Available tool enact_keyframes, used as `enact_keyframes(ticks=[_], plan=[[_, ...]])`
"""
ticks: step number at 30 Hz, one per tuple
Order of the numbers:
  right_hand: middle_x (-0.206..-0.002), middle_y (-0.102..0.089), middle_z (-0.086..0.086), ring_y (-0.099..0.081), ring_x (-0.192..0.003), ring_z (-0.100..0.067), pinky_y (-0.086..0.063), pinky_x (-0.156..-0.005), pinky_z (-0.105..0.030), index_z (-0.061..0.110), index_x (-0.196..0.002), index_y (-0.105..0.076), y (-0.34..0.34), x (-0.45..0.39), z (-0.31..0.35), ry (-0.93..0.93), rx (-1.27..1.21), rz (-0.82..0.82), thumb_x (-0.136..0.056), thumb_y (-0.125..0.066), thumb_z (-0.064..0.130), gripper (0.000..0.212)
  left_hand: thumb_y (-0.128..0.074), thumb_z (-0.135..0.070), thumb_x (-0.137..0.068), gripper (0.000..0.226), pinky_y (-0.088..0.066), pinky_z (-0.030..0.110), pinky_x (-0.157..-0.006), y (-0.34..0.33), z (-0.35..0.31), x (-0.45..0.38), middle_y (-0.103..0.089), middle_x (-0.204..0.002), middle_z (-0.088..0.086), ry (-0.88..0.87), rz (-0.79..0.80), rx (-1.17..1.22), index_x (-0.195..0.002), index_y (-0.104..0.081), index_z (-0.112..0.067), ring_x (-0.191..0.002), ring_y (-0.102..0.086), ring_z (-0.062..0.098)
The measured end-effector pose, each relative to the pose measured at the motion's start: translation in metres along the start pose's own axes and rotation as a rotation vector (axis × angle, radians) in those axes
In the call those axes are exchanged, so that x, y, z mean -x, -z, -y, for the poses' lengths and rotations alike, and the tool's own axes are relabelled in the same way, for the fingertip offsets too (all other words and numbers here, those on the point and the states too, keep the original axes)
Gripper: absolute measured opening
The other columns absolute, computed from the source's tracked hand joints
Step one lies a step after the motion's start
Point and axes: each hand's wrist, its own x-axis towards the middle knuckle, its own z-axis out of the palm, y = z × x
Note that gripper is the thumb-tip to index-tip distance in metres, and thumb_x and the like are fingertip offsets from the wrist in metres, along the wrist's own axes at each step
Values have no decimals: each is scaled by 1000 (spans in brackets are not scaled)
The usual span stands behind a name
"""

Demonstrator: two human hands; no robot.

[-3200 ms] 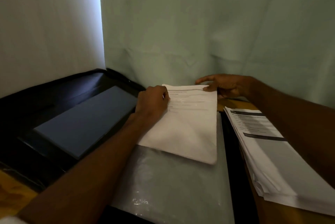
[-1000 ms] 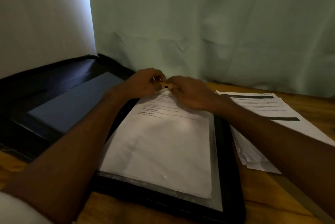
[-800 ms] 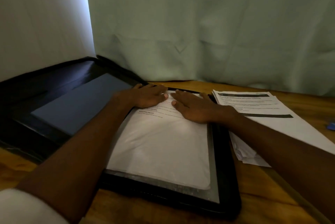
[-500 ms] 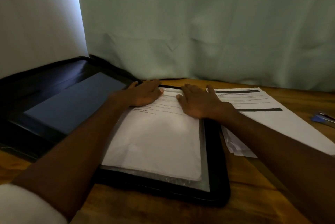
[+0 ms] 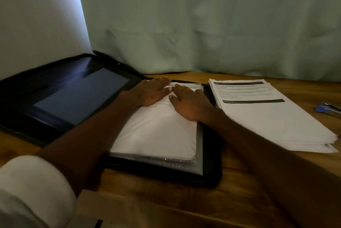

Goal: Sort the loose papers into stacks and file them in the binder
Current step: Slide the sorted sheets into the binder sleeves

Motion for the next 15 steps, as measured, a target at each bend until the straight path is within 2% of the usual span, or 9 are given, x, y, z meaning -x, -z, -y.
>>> enact_keyframes(ticks=[2, 4, 6, 8, 10, 12, 15], plan=[[-170, -14, 2, -14, -156, -16, -8, -126, -51, 24, -162, -19, 2, 4, 0, 0, 1, 9, -108, -23, 52, 61, -24, -62, -104, 65, -21, 51, -123, 12, -10, 12, -30, -165, -1, 15, -40, -87, -158, -29, -26, -152, -27, 24], [-170, -17, 1, -16, -156, -18, -9, -126, -52, 24, -162, -22, 3, 5, 1, 3, 24, 7, -108, -23, 53, 61, -20, -72, -99, 73, -22, 53, -121, 23, -18, 31, -28, -166, -1, 107, -35, -86, -158, -26, -30, -152, -26, 30], [-168, -23, -1, -22, -154, -20, -10, -125, -52, 23, -160, -30, 8, 10, 3, 1, 51, -28, -108, -23, 50, 59, -14, -86, -88, 87, -15, 57, -123, 31, -25, 60, -14, -170, -5, 226, 18, -59, -160, -15, -38, -154, -17, 37], [-166, -31, -3, -27, -152, -21, -11, -124, -53, 20, -154, -41, 15, 19, 9, 17, 74, -114, -108, -26, 45, 54, -11, -87, -87, 84, -5, 62, -122, 24, -33, 98, 0, -171, -9, 313, 77, -124, -160, -6, -46, -156, -4, 39], [-164, -34, -3, -29, -151, -22, -14, -123, -55, 21, -152, -45, 22, 32, 24, 55, 36, -155, -108, -26, 44, 53, -8, -83, -90, 76, 3, 65, -120, 9, -37, 130, 4, -171, -11, 348, 79, -112, -158, -2, -50, -156, 2, 39], [-165, -31, -2, -27, -152, -22, -15, -122, -56, 24, -155, -39, 23, 50, 44, 80, -34, -82, -108, -23, 51, 56, -8, -76, -96, 69, 7, 64, -120, -3, -39, 145, 3, -171, -10, 339, 15, -105, -159, -1, -49, -157, 4, 35], [-171, -7, -1, -7, -158, -23, -3, -124, -58, 31, -162, -16, 7, 70, 58, 103, 8, 111, -104, -11, 63, 67, -9, -69, -100, 64, 9, 65, -119, -10, -36, 143, 6, -171, -7, 309, 0, -180, -159, 5, -47, -157, 6, 32]])
